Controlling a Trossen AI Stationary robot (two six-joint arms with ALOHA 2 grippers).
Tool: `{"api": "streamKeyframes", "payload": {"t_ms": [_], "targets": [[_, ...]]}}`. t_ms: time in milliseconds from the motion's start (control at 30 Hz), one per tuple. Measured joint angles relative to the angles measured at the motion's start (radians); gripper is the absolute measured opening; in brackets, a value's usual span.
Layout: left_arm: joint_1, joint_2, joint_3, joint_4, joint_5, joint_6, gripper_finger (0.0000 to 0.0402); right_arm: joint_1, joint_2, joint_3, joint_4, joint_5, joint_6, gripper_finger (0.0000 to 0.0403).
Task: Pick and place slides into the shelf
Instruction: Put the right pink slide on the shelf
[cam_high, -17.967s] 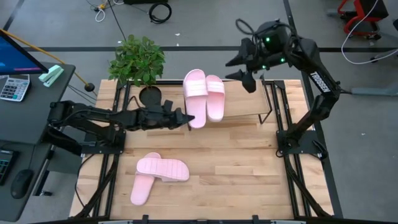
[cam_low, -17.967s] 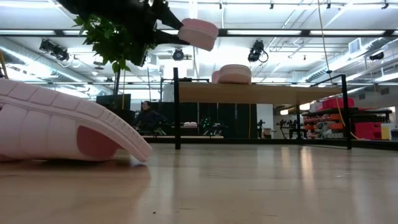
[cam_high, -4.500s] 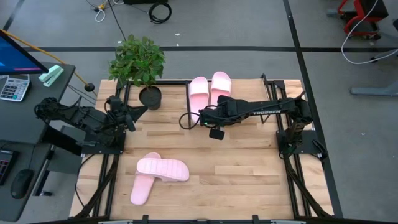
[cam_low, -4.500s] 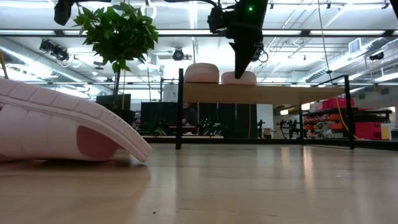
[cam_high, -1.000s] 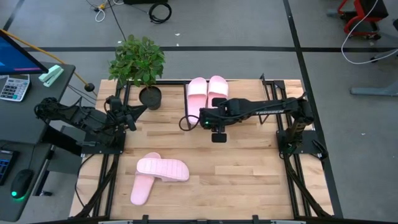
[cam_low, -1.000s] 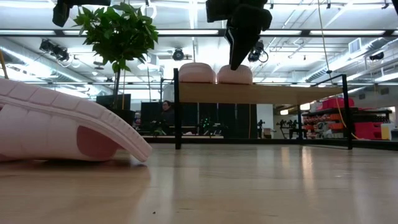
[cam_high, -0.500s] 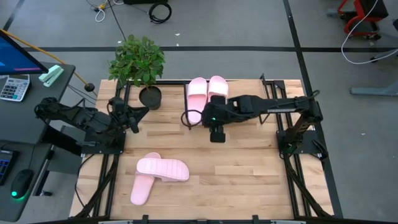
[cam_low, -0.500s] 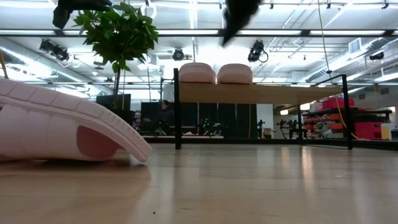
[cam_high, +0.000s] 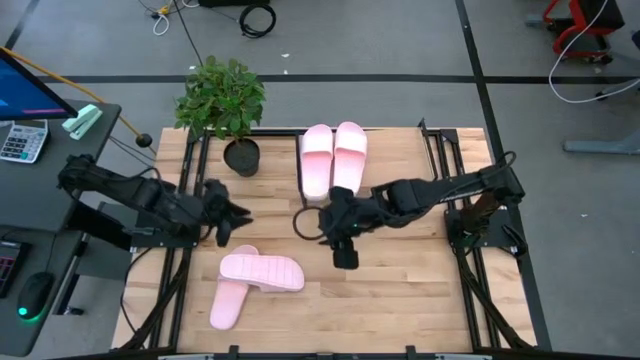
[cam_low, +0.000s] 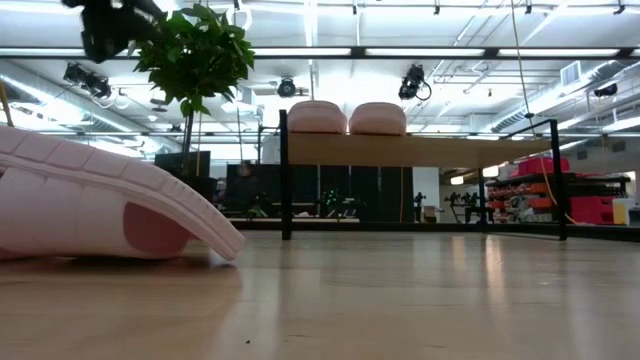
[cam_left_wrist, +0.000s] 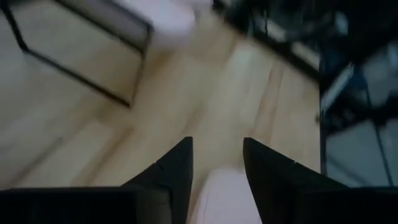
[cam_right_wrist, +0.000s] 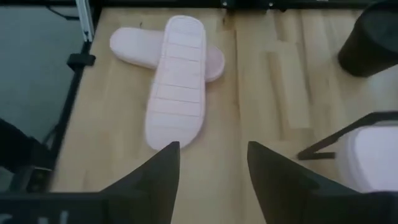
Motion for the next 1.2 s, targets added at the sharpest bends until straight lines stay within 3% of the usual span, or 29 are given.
{"api": "streamKeyframes", "payload": {"t_ms": [200,467,700,867,1200], "targets": [[0.000,0.086,0.000,-0.064,0.117,-0.078,0.0156,0.052,0.000,-0.004,-0.083,0.000,0.117,0.0181],[-0.001,0.164,0.000,-0.060,0.239,-0.202,0.0132,0.133,0.000,-0.062,-0.166,0.002,0.317,0.0177],[-0.057,0.192,0.000,-0.038,0.249,-0.297,0.0114,0.238,0.001,-0.128,-0.173,0.044,0.395,0.0177],[-0.128,0.184,0.000,-0.061,0.272,-0.422,0.0100,0.316,0.002,-0.191,-0.141,0.072,0.539,0.0177],[-0.274,0.182,0.000,-0.302,0.307,-0.742,0.0060,0.451,0.002,-0.366,0.090,0.128,0.838,0.0177]]}}
